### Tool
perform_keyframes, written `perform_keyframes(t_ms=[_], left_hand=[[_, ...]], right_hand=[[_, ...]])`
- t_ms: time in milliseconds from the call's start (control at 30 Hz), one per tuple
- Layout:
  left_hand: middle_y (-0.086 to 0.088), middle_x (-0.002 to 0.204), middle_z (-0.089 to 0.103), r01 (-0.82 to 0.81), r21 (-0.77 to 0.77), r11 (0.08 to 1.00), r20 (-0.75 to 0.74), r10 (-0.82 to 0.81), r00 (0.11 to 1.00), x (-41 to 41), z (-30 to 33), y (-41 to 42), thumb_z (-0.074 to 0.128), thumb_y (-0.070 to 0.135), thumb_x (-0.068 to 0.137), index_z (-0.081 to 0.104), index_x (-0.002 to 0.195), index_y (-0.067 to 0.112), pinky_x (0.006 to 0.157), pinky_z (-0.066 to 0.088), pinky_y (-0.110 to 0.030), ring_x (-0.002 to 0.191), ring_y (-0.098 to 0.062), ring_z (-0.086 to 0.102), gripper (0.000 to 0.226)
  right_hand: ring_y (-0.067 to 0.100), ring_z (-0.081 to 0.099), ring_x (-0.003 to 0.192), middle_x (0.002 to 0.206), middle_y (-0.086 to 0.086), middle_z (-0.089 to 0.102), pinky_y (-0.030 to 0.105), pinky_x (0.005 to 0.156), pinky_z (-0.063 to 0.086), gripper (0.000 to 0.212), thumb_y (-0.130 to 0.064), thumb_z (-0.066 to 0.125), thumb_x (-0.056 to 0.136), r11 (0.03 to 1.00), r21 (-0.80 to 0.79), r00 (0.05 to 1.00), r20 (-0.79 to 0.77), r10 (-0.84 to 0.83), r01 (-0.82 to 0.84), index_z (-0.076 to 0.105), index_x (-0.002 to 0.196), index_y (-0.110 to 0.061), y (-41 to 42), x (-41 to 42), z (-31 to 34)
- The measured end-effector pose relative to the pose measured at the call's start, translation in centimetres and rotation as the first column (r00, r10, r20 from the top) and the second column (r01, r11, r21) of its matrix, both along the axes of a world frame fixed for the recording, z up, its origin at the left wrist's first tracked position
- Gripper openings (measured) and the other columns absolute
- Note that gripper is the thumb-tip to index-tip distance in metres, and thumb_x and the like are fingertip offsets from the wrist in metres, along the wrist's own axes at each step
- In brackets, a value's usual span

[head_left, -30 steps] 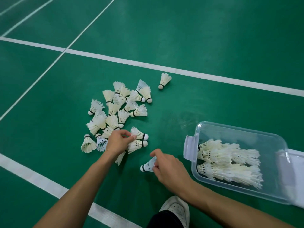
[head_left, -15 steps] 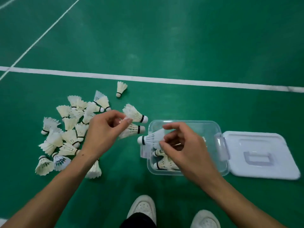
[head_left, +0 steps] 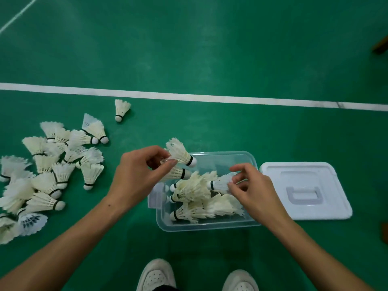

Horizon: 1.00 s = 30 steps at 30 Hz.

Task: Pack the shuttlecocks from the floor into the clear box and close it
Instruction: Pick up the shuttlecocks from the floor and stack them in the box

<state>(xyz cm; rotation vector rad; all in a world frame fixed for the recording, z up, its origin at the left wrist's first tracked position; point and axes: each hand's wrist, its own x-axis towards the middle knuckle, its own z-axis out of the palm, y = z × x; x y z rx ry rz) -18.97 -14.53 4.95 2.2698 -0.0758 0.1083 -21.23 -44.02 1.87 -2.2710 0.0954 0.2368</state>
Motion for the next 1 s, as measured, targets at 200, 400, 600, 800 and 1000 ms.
perform_keyframes(t_ms=[200,400,600,800,1000], left_hand=[[0.012,0.067,0.068,0.042,0.007,0.999,-0.021,-0.042,0.999,-0.3,0.0,0.2,0.079,0.048,0.083,0.076,0.088,0.032,0.055,0.044,-0.013,0.066,-0.011,0.065,0.017],[0.016,0.069,0.069,0.104,0.059,0.993,-0.011,-0.103,0.995,-0.7,0.3,0.2,0.073,0.057,0.08,0.077,0.089,0.034,0.057,0.047,-0.016,0.069,-0.011,0.068,0.025],[0.027,0.069,0.062,0.237,0.252,0.938,0.007,-0.246,0.969,0.1,0.9,-0.8,0.079,0.05,0.084,0.074,0.091,0.038,0.057,0.054,-0.032,0.065,-0.001,0.064,0.015],[0.024,0.08,0.071,0.406,0.52,0.751,0.011,-0.482,0.876,3.2,2.6,-2.6,0.078,0.048,0.088,0.073,0.092,0.04,0.05,0.044,-0.023,0.061,0.002,0.052,0.01],[0.021,0.087,0.074,0.518,0.607,0.602,-0.057,-0.617,0.785,5.2,3.7,-4.5,0.077,0.048,0.089,0.074,0.096,0.042,0.053,0.042,-0.023,0.075,-0.005,0.068,0.01]], right_hand=[[0.005,0.072,0.076,0.094,-0.01,0.068,0.029,0.068,0.06,0.03,-0.018,0.071,0.097,0.987,0.007,0.984,-0.073,0.162,-0.162,0.059,0.123,-0.028,2.3,0.6,-1.9],[0.003,0.07,0.08,0.093,-0.015,0.068,0.033,0.077,0.061,0.034,-0.019,0.072,0.097,0.987,0.024,0.984,-0.074,0.163,-0.162,0.057,0.127,-0.027,4.1,1.5,-2.8],[-0.001,0.068,0.089,0.096,-0.014,0.071,0.024,0.085,0.06,0.045,-0.027,0.078,0.093,0.986,0.046,0.979,-0.117,0.164,-0.16,0.056,0.132,-0.026,2.1,1.2,-1.8],[0.0,0.068,0.104,0.107,-0.019,0.072,0.03,0.089,0.06,0.044,-0.021,0.083,0.088,0.988,0.056,0.981,0.134,0.137,-0.146,0.062,0.126,-0.029,0.0,2.0,3.6],[0.001,0.059,0.116,0.119,-0.022,0.07,0.031,0.099,0.05,0.051,-0.024,0.084,0.086,0.923,-0.083,0.886,0.259,0.384,-0.376,0.062,0.131,-0.03,1.6,2.7,5.4]])
